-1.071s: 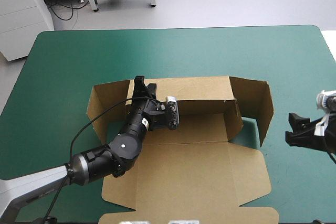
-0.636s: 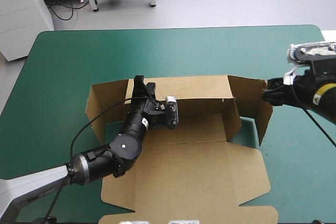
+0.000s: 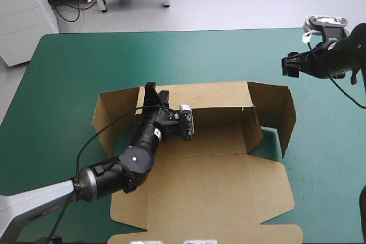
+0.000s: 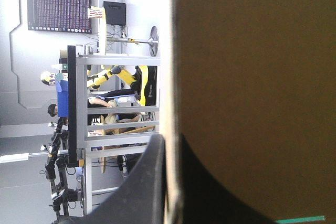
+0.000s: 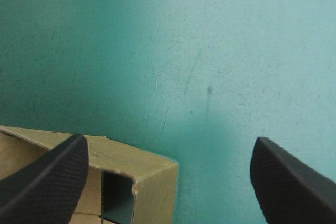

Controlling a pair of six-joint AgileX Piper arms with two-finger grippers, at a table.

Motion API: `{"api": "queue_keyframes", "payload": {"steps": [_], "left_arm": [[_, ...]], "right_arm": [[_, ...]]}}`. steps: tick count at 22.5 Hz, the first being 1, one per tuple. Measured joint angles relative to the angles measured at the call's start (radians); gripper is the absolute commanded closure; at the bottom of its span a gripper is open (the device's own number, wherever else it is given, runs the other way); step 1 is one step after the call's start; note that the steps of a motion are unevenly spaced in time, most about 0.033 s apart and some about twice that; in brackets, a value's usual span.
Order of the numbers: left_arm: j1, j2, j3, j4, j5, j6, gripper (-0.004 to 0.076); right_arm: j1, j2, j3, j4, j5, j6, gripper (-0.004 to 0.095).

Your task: Fold the box

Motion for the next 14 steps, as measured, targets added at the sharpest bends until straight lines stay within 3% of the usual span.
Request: {"api": "queue_keyframes", "payload": {"steps": [7, 14], "left_arm": [[0.000, 0.000, 0.000, 0.000, 0.001, 0.000, 0.0756], [0.000, 0.000, 0.000, -0.001, 0.001, 0.000, 0.0756]], "right_arm": [[-0.004, 0.181, -0.001, 0.074, -0.001, -0.052, 0.0129], [-0.004, 0.185, -0.001, 0.092, -0.002, -0.055, 0.0129]]}}
